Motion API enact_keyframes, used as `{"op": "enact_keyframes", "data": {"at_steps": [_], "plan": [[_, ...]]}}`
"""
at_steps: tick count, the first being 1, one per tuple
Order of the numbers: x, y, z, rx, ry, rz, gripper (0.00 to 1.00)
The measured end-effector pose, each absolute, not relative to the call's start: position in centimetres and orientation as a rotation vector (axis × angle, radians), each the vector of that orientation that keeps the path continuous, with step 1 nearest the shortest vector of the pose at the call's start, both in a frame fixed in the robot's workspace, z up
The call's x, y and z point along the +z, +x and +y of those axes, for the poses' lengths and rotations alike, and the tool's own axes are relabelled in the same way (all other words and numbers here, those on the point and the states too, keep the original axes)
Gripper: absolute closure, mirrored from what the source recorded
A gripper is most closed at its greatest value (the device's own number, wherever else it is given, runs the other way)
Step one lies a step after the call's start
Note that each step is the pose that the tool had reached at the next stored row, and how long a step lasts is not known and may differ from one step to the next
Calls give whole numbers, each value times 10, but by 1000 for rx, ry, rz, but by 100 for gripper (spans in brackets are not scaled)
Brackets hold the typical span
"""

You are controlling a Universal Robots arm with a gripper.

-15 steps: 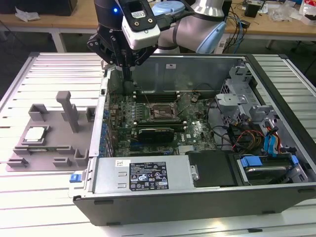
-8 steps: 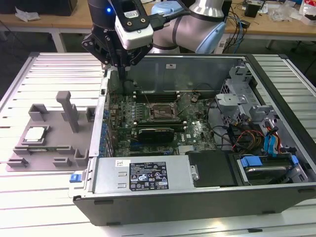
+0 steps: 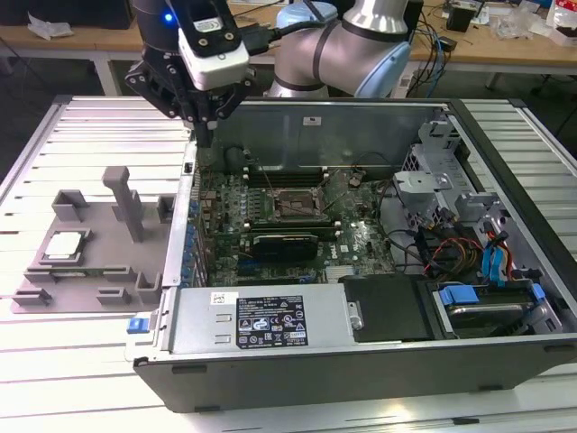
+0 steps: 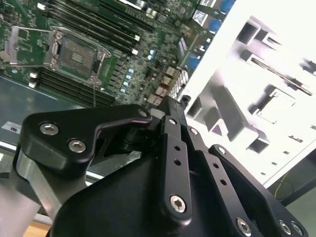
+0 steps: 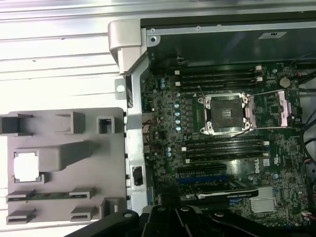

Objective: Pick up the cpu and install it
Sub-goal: 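Reach for the cpu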

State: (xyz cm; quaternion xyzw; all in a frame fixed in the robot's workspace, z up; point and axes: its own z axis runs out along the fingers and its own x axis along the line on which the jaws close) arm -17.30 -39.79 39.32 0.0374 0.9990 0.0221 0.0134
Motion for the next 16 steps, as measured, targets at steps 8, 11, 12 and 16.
{"op": "enact_keyframes", "data": {"at_steps": [8, 11, 12, 16], "plan": [[392, -206, -397, 69, 116, 3109, 89], [392, -220, -396, 69, 116, 3108, 89], [392, -222, -396, 69, 116, 3108, 89], [392, -232, -396, 69, 116, 3108, 89]]}}
